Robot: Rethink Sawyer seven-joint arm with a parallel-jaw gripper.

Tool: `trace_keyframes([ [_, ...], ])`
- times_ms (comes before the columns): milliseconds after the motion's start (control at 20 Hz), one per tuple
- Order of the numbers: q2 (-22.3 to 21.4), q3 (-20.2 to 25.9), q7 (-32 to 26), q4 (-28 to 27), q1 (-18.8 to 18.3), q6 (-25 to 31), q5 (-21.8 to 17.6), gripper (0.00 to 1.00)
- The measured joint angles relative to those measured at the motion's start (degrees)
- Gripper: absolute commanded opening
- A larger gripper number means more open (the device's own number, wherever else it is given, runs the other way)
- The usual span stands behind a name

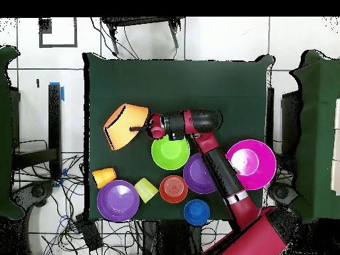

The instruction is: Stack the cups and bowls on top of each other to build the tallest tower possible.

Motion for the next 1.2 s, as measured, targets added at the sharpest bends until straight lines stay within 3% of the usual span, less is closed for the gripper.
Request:
trace_keyframes([
  [450,0.00,0.00,-0.55,-0.12,-0.38,-0.04,-0.12,0.00],
  [500,-0.01,0.01,-0.60,-0.17,-0.45,-0.11,-0.28,1.00],
  [1200,0.01,0.25,-3.85,-3.60,-1.97,-1.81,-3.00,1.00],
])
